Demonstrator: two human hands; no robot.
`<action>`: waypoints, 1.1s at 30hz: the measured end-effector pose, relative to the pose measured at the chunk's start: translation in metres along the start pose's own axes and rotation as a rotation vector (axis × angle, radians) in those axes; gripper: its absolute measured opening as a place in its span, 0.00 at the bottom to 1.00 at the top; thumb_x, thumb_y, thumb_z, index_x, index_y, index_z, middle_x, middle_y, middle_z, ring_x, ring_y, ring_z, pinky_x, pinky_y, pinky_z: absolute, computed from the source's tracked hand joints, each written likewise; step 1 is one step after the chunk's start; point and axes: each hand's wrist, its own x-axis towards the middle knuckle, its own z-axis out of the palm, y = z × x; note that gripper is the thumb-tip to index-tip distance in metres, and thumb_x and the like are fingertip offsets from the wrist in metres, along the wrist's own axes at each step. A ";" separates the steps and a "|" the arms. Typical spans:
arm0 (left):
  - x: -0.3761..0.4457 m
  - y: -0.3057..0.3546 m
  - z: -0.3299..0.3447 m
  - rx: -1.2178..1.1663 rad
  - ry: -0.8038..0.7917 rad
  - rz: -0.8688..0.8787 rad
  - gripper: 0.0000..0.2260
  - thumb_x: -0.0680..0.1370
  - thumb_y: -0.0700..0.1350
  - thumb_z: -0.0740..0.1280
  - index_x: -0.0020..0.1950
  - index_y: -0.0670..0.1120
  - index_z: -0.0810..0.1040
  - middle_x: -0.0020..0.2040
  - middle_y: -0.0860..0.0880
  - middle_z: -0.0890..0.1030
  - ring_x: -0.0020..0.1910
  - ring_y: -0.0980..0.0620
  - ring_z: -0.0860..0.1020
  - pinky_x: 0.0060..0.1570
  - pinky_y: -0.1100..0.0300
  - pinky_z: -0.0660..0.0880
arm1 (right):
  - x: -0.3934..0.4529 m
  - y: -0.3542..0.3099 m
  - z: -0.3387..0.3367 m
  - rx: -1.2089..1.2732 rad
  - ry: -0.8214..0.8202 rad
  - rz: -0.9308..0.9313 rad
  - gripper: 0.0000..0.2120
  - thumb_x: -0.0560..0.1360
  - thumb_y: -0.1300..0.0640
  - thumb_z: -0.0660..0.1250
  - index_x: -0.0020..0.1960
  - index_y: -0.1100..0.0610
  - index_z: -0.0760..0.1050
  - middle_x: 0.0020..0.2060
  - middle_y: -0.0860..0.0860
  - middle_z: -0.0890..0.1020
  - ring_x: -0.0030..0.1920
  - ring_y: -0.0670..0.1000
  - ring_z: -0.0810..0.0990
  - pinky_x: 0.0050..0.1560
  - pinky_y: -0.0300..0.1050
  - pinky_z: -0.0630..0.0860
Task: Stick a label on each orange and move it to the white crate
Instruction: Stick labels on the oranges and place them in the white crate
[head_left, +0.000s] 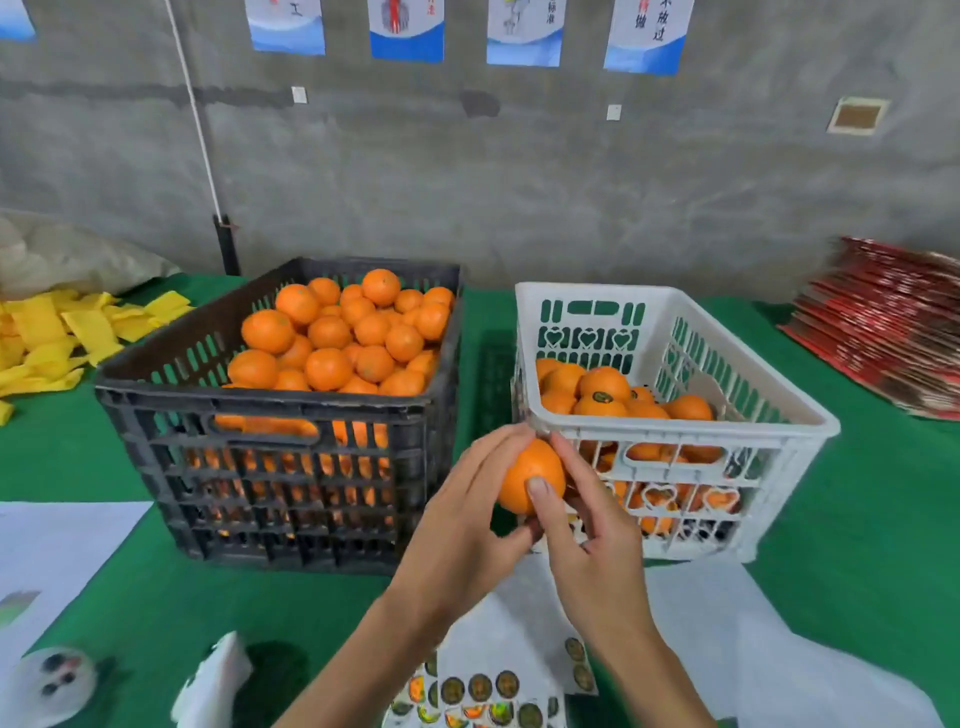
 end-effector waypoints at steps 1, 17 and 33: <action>-0.009 -0.003 0.012 -0.037 -0.016 -0.047 0.30 0.77 0.53 0.72 0.78 0.56 0.66 0.76 0.62 0.67 0.75 0.61 0.68 0.70 0.67 0.69 | -0.009 0.011 -0.005 -0.012 0.001 0.036 0.24 0.75 0.29 0.63 0.71 0.28 0.67 0.68 0.30 0.73 0.67 0.39 0.76 0.64 0.47 0.79; -0.090 -0.049 0.091 0.060 -0.319 -0.182 0.29 0.80 0.44 0.73 0.76 0.62 0.66 0.76 0.56 0.60 0.73 0.54 0.63 0.67 0.62 0.69 | -0.110 0.086 -0.049 -0.739 -0.394 0.053 0.34 0.81 0.30 0.53 0.79 0.49 0.64 0.78 0.45 0.66 0.77 0.41 0.60 0.77 0.38 0.56; -0.095 -0.050 0.087 -0.262 -0.197 -0.411 0.29 0.81 0.46 0.72 0.74 0.67 0.64 0.74 0.61 0.62 0.71 0.62 0.67 0.59 0.74 0.72 | -0.097 0.099 -0.034 -0.503 -0.154 0.303 0.11 0.79 0.50 0.71 0.58 0.52 0.86 0.62 0.41 0.81 0.62 0.43 0.73 0.67 0.43 0.70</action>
